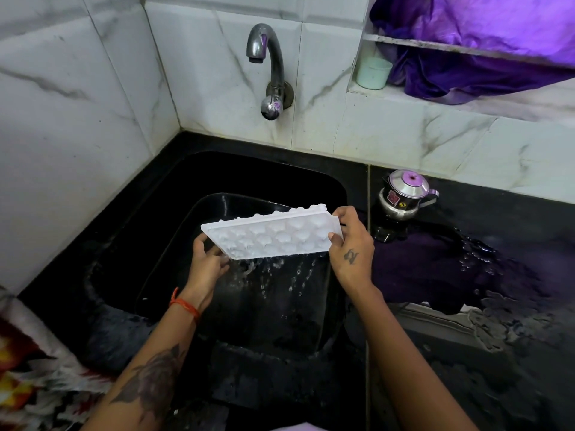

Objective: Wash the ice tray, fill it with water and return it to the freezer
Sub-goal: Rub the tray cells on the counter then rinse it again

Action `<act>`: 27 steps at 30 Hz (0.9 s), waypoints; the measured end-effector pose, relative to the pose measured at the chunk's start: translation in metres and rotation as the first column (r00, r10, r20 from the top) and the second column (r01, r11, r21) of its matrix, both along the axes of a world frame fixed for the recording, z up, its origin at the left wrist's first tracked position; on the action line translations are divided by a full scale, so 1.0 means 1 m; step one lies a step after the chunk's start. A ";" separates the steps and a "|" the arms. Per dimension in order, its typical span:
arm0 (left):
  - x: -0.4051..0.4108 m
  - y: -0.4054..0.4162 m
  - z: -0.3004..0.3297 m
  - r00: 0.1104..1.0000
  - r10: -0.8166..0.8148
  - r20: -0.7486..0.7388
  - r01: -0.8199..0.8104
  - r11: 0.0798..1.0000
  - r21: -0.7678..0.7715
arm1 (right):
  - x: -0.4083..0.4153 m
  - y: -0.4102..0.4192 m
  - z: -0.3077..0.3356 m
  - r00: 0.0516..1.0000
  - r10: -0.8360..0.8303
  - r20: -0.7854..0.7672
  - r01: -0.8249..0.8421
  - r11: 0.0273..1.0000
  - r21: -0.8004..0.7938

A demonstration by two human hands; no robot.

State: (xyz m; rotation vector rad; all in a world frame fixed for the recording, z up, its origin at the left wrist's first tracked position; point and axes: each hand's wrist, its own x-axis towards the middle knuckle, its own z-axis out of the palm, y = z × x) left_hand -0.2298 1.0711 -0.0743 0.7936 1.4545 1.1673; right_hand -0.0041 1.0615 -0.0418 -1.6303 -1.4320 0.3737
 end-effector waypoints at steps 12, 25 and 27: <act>0.003 0.004 -0.003 0.999 0.000 0.040 -0.002 0.999 0.046 | -0.005 -0.007 0.008 0.996 -0.009 0.088 -0.010 0.976 0.218; 0.007 0.001 -0.001 1.000 0.009 -0.006 -0.009 0.996 0.085 | -0.006 -0.012 0.008 0.998 0.034 0.048 -0.051 0.910 0.411; 0.009 0.000 0.000 1.000 0.017 -0.011 -0.016 0.996 0.090 | -0.006 -0.013 0.008 0.998 0.034 0.048 -0.051 0.902 0.429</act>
